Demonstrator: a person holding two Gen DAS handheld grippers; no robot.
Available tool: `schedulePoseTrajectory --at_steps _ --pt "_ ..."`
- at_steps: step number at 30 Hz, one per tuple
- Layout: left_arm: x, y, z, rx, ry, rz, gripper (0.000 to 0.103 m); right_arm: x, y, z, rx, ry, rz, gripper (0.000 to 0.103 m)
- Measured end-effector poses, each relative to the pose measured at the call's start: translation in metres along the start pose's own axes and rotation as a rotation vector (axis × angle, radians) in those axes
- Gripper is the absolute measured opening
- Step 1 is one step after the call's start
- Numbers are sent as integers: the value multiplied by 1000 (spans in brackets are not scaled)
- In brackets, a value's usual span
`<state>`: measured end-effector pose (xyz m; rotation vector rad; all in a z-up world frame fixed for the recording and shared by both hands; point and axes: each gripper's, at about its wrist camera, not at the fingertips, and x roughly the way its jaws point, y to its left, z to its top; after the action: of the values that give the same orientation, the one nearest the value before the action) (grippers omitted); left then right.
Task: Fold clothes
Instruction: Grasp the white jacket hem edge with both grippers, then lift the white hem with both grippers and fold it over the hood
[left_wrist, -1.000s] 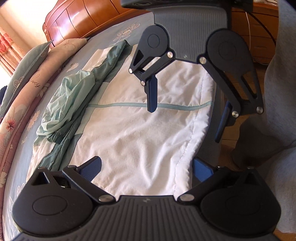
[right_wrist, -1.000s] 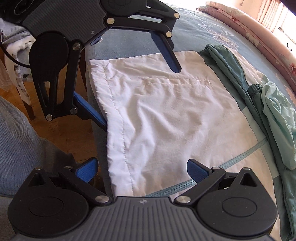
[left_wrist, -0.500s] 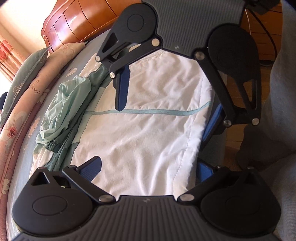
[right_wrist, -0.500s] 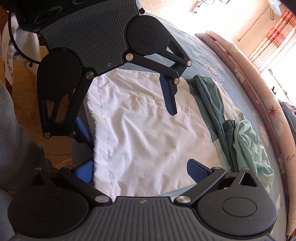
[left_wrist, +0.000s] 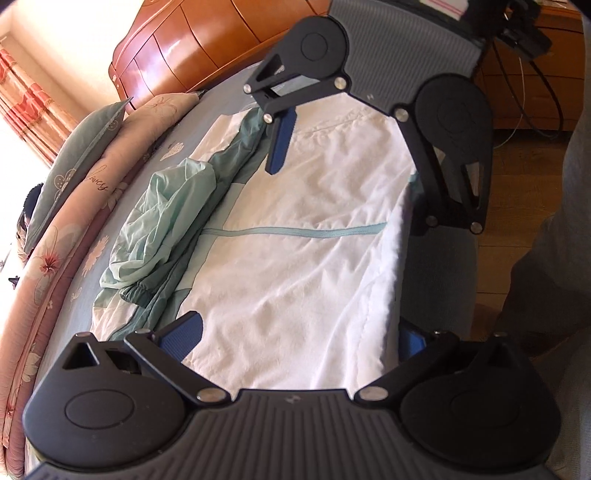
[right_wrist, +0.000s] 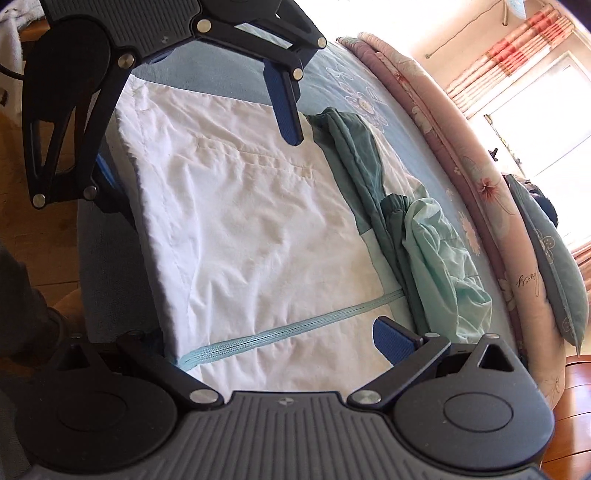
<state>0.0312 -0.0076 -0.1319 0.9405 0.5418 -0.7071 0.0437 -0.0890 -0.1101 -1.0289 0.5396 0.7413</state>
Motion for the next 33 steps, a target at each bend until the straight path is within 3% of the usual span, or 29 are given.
schedulePoseTrajectory --at_steps 5,9,15,24,26,28,30,31,32,33 --pt "15 -14 10 55 28 42 102 -8 -2 7 -37 -10 -52 103" --pt "18 1 9 -23 48 123 102 -5 -7 1 -11 40 -23 103" --pt "8 9 -3 -8 65 131 102 2 2 -38 -114 171 -37 103" --pt "5 4 -33 52 186 111 102 5 -29 -93 -129 342 -70 102" --pt "5 2 -39 89 223 93 100 4 -33 -100 -134 371 -51 97" --pt "2 0 -42 125 233 62 88 0 -39 -104 -115 384 0 83" --pt "-1 -2 -42 156 237 14 58 -4 -45 -103 -85 382 42 72" --pt "-2 -3 -41 173 243 -16 50 -6 -48 -101 -71 382 59 63" --pt "-2 -5 -40 191 250 -44 35 -7 -51 -99 -55 385 82 58" --pt "-3 -7 -39 201 257 -64 23 -7 -54 -97 -34 389 108 45"
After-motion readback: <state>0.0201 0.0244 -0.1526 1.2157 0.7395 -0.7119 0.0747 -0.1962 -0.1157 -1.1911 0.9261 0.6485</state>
